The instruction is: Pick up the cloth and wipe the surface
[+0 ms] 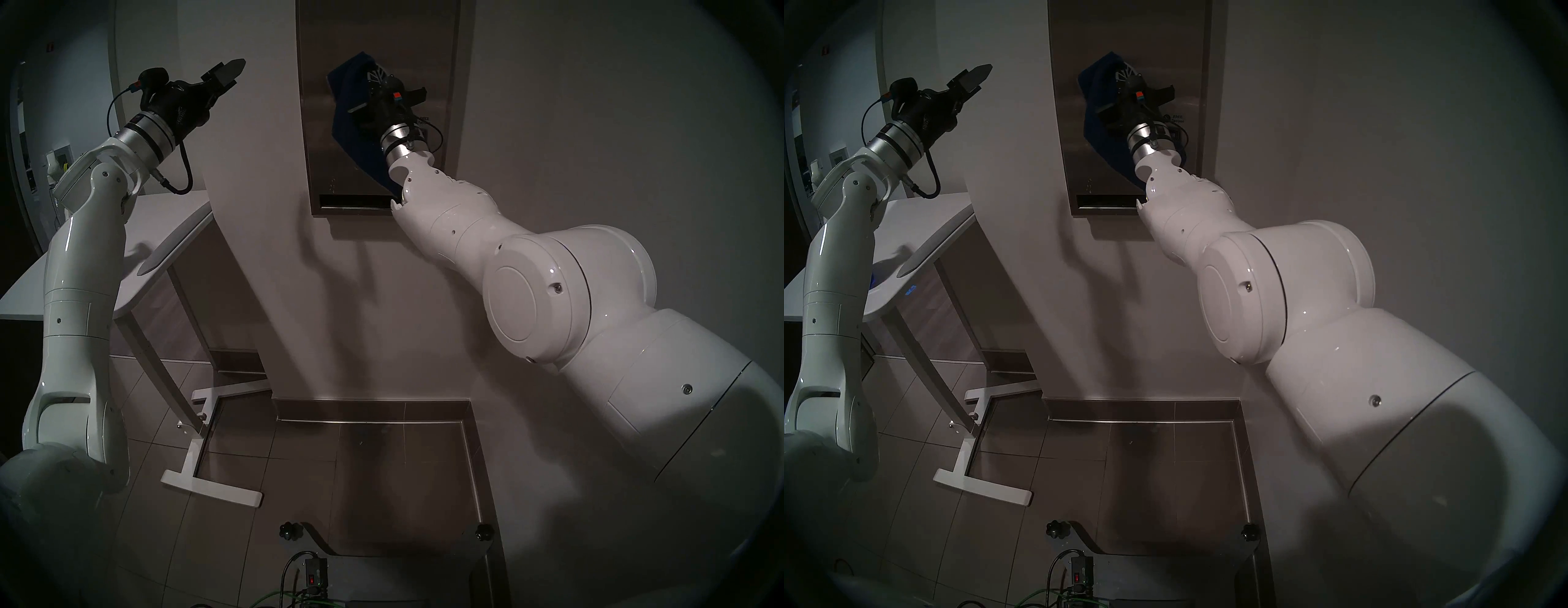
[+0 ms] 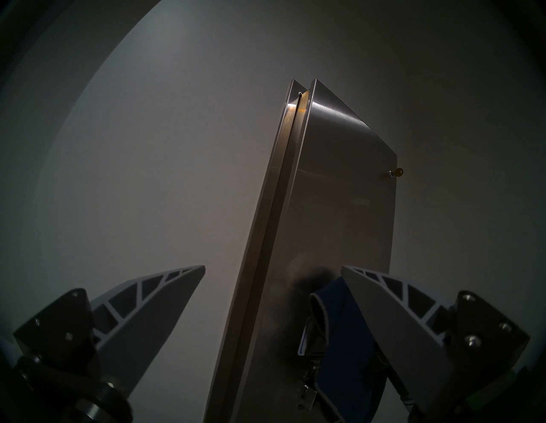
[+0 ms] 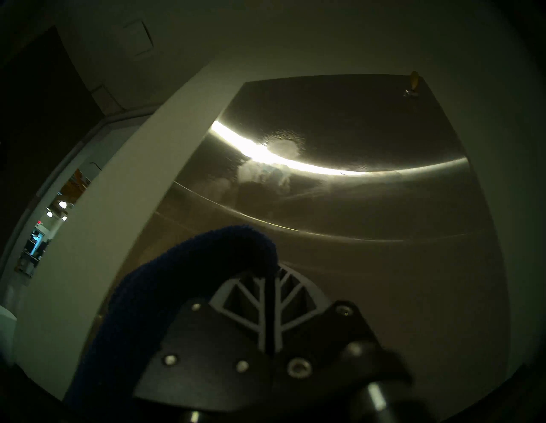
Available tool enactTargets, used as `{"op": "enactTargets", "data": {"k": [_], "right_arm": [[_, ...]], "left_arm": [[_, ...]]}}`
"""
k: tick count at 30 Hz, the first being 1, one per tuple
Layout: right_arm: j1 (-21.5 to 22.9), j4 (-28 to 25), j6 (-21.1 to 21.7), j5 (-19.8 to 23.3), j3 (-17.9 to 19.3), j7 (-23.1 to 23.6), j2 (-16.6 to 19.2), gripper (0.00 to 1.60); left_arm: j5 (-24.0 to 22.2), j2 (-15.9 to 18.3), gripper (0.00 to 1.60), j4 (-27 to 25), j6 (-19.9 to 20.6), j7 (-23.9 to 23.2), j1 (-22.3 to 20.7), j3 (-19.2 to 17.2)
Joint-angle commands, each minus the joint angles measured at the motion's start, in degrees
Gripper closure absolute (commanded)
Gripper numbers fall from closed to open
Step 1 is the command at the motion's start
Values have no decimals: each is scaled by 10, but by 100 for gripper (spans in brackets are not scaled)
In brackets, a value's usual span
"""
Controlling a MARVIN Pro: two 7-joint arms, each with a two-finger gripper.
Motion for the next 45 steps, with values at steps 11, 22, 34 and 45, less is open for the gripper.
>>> {"op": "enactTargets", "data": {"k": [11, 22, 34, 45], "right_arm": [[57, -30, -28, 34, 21, 92, -65, 160], [65, -26, -26, 67, 48, 165, -84, 160], [75, -24, -20, 103, 81, 233, -83, 160], [63, -5, -1, 130, 110, 291, -52, 160]], "left_arm": [[-33, -23, 0, 41, -5, -48, -93, 12], [-44, -33, 0, 87, -1, -89, -131, 21], [-44, -40, 160, 126, -7, -134, -153, 36], [-20, -20, 160, 144, -24, -140, -159, 42]]}}
